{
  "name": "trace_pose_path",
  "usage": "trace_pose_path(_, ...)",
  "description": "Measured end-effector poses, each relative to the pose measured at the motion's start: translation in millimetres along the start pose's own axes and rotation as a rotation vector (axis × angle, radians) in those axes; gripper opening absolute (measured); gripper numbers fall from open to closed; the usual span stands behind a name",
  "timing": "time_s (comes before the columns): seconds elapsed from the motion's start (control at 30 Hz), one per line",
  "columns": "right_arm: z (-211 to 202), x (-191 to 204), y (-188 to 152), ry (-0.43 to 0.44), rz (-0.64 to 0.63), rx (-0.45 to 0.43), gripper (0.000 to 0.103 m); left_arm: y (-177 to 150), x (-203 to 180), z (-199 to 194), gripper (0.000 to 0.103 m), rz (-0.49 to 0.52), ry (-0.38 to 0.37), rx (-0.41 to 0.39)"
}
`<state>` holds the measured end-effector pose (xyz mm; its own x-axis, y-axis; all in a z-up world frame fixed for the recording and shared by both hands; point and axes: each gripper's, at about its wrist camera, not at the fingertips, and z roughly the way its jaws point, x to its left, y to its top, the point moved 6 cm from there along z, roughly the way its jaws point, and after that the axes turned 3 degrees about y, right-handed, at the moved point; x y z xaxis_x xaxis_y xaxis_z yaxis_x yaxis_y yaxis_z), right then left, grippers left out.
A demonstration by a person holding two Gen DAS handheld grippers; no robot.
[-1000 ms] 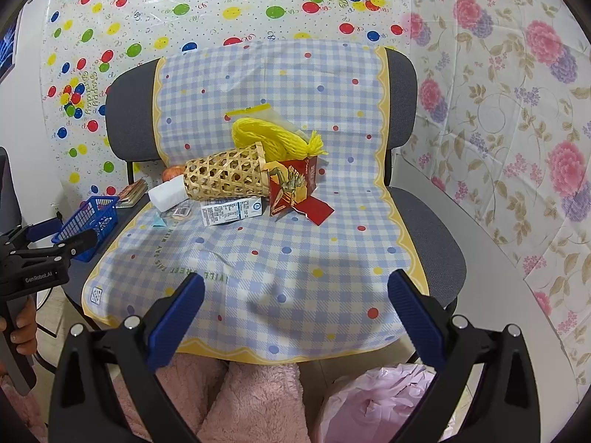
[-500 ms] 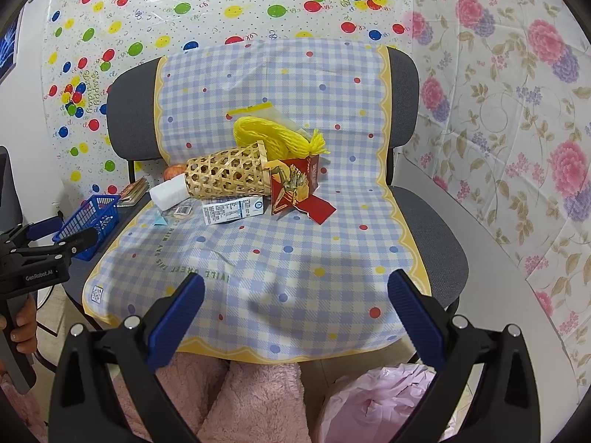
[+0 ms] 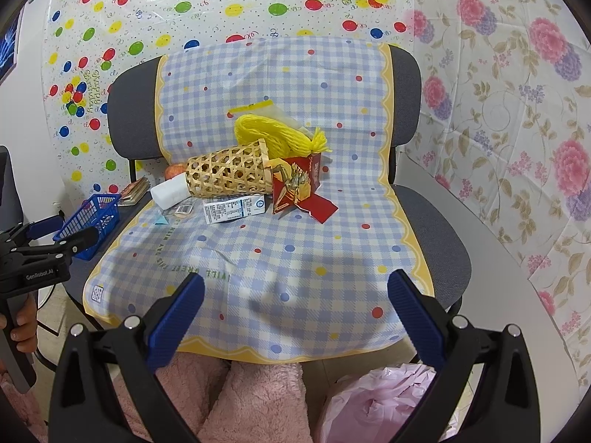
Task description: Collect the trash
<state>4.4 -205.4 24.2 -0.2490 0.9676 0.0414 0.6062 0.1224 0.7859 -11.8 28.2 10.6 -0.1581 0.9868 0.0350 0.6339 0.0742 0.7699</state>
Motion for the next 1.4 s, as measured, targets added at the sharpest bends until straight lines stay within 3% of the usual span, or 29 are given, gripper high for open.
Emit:
trace_pose_path(0.23,20,-2,20,0.083,0.040,0.051,0.097,14,14,9,0.096,-0.023,0.012,-0.002)
trace_pose_path(0.33,32,-2,40,0.067,0.007,0.015,0.097,24,17,15,0.095,-0.033,0.020,-0.005)
trace_pose_path(0.47,49,0,70,0.108,-0.005,-0.074,0.097,38,18,27,0.095,-0.011,0.040,-0.006)
trace_pose_path(0.57,72,1,95,0.120,-0.029,-0.091,0.097,51,20,39,0.095,-0.003,0.050,-0.006)
trace_pose_path(0.77,113,-2,134,0.070,-0.102,-0.147,0.097,75,17,65,0.096,0.012,0.031,-0.004)
trace_pose_path(0.8,123,-1,138,0.089,-0.116,-0.138,0.090,78,16,71,0.096,0.012,0.034,-0.002)
trace_pose_path(0.83,125,1,146,0.102,-0.129,-0.149,0.075,80,16,75,0.096,0.013,0.030,-0.001)
trace_pose_path(1.17,188,29,185,0.145,-0.291,-0.076,0.040,84,12,98,0.096,0.008,0.002,0.023)
trace_pose_path(1.23,200,31,186,0.148,-0.306,-0.046,0.024,86,11,97,0.096,0.017,0.003,0.017)
trace_pose_path(1.27,204,32,185,0.152,-0.312,-0.033,0.022,87,11,96,0.096,0.022,0.005,0.015)
trace_pose_path(1.3,204,32,183,0.168,-0.312,-0.029,0.011,87,10,96,0.096,0.028,0.009,0.013)
trace_pose_path(1.33,203,34,184,0.169,-0.316,-0.034,0.005,88,9,95,0.096,0.033,0.010,0.012)
trace_pose_path(1.4,189,30,185,0.133,-0.314,-0.085,0.004,88,5,92,0.096,0.044,0.003,0.006)
